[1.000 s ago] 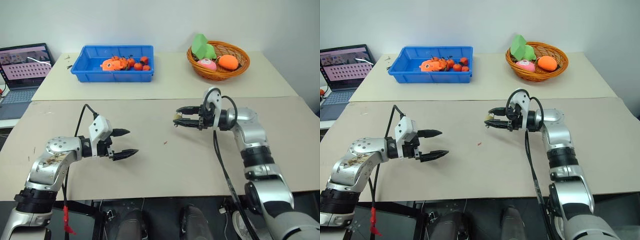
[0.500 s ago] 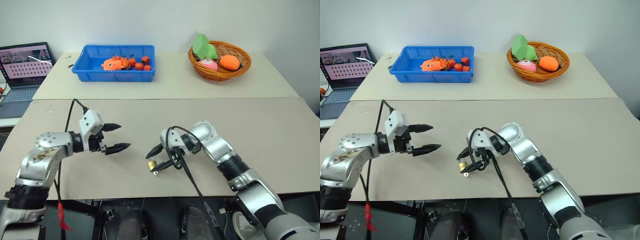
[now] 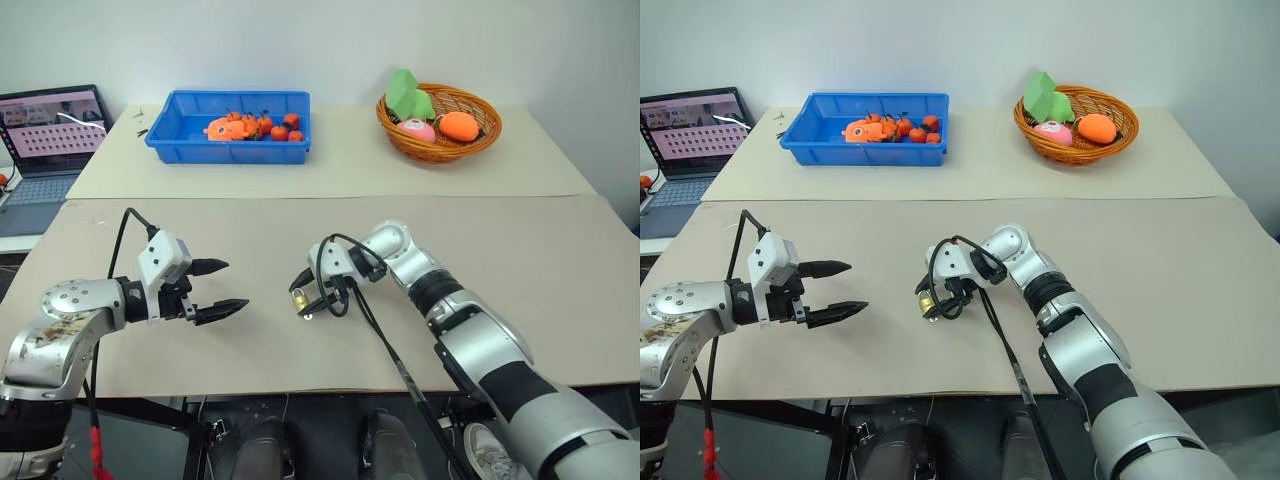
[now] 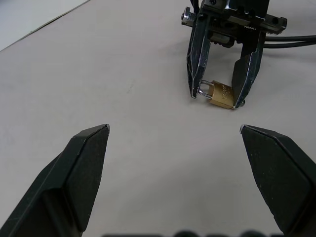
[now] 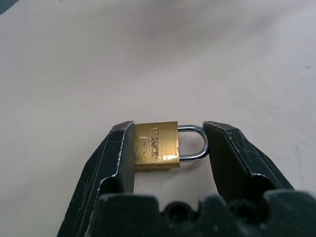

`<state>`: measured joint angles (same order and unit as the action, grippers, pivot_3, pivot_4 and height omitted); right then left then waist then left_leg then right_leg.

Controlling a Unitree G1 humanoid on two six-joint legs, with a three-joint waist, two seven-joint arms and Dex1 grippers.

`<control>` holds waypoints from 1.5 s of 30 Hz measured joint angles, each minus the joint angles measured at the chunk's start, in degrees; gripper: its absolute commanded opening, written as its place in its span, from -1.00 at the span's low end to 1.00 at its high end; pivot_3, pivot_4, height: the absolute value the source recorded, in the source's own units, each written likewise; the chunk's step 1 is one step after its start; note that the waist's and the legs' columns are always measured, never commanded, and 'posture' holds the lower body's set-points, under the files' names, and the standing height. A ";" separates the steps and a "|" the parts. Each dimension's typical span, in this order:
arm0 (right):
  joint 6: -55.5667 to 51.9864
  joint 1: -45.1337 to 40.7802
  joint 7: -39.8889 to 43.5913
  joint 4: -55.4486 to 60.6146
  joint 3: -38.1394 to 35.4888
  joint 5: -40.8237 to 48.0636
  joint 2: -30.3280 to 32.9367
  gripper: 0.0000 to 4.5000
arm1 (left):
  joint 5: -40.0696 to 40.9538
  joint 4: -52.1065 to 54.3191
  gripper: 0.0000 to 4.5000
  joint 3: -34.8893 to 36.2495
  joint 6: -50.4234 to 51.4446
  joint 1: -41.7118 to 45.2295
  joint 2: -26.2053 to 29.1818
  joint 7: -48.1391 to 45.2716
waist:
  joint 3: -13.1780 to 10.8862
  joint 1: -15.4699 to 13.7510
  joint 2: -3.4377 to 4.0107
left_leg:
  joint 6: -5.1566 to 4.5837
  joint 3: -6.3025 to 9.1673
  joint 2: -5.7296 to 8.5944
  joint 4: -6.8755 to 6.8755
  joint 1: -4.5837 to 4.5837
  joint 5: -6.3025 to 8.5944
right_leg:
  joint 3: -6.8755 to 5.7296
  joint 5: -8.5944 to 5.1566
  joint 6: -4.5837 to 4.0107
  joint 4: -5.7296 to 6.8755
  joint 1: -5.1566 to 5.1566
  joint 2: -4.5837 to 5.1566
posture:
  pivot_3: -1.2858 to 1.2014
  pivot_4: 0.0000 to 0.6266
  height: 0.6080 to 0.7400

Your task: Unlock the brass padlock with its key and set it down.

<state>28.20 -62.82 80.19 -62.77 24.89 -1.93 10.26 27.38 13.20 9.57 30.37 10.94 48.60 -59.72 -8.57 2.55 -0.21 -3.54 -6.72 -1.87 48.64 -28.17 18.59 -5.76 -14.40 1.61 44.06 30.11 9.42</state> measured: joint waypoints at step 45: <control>-107.66 43.81 -66.92 107.60 -7.66 -6.77 -9.16 1.00 | -8.27 -25.44 1.00 -15.37 -10.56 23.78 -8.05 -14.29 | -0.02 -1.61 0.01 | -0.04 0.07 0.06 0.02 -0.15 0.06 | -0.01 -0.27 0.46 -0.20 -0.04 -0.09 | 0.03 -0.52 -0.15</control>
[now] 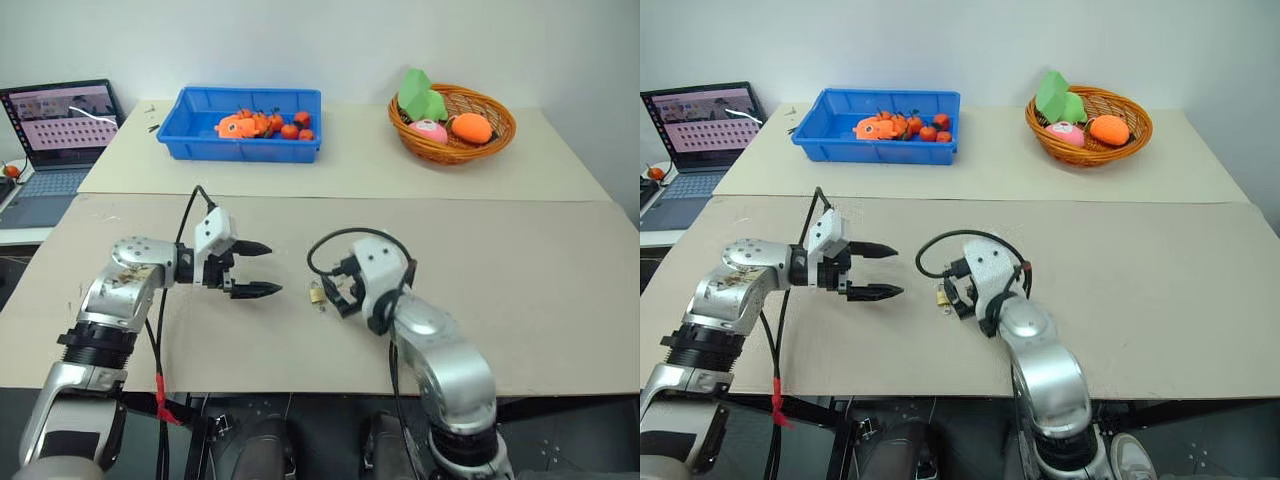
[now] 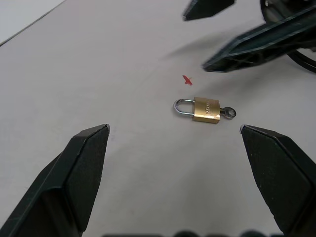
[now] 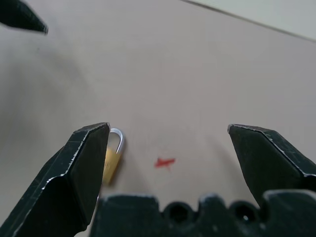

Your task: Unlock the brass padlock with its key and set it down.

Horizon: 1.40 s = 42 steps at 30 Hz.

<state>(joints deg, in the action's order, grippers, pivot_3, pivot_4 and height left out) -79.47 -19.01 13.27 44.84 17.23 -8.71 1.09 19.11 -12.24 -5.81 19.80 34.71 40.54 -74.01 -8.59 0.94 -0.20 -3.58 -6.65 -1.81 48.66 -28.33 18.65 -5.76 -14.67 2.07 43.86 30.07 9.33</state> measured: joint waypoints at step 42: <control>5.01 -5.94 -13.52 -20.69 8.06 7.53 -7.91 0.89 | -2.03 0.14 1.00 -0.77 2.98 4.32 8.15 -7.61 | 0.01 1.86 -0.03 | 0.03 0.01 -0.01 -0.04 0.01 -0.01 | 0.08 0.08 -0.26 0.13 0.11 -0.08 | 0.03 -0.52 -0.15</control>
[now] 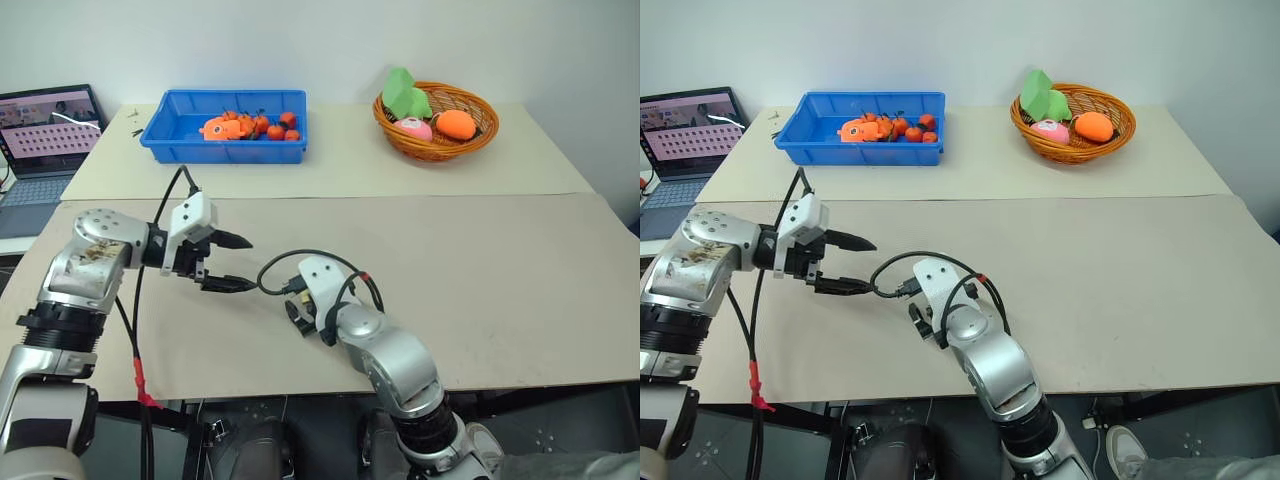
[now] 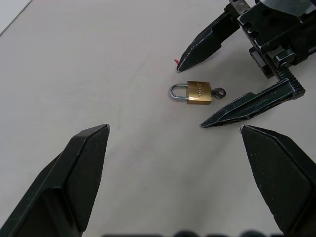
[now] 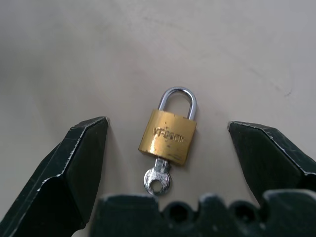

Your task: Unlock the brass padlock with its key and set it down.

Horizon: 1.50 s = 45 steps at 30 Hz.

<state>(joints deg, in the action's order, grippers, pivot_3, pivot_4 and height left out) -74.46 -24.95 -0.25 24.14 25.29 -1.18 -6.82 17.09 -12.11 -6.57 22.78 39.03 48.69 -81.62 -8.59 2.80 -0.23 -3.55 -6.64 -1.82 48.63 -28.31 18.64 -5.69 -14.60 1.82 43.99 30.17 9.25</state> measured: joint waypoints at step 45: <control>63.38 -11.52 60.80 -21.43 1.04 9.11 33.62 -0.60 | 3.31 7.47 1.00 6.17 -0.63 -9.94 -5.92 13.51 | -0.21 -0.19 -0.39 | -0.18 0.03 0.05 0.18 -0.10 0.10 | 0.07 0.03 -0.02 0.01 -0.03 0.03 | 0.03 -0.52 -0.15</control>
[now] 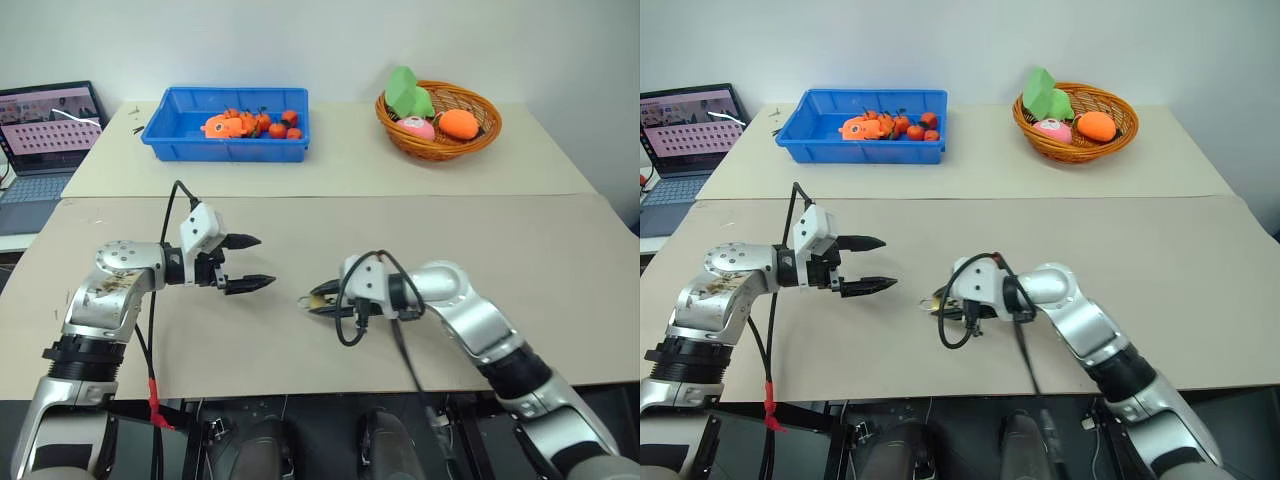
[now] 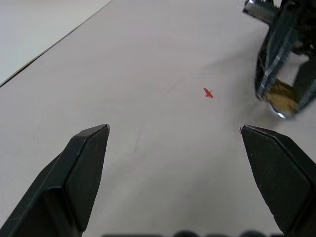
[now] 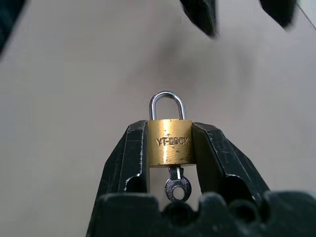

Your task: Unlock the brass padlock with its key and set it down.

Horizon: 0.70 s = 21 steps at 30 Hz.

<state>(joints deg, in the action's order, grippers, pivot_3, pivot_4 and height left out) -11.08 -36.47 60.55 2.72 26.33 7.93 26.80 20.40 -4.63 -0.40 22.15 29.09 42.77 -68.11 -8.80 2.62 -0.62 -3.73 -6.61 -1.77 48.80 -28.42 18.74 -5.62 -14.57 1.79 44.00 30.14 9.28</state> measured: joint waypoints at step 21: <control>25.97 -20.57 3.34 -55.88 -0.64 -9.87 -23.63 -0.15 | 4.07 8.46 1.00 7.01 4.37 -7.03 9.79 -1.03 | -0.07 0.45 -0.04 | 0.17 -0.03 -0.05 -0.07 0.18 -0.07 | 0.01 -0.03 -0.06 0.17 -0.01 -0.02 | 0.03 -0.52 -0.15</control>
<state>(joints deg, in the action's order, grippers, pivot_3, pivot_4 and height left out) 14.89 -57.04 63.89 -53.16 25.69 -1.94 3.17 24.46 3.83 6.62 26.52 22.05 52.56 -69.14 -8.87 3.06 -0.66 -3.57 -6.64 -1.83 48.73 -28.23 18.67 -5.60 -14.60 1.73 44.17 30.13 9.27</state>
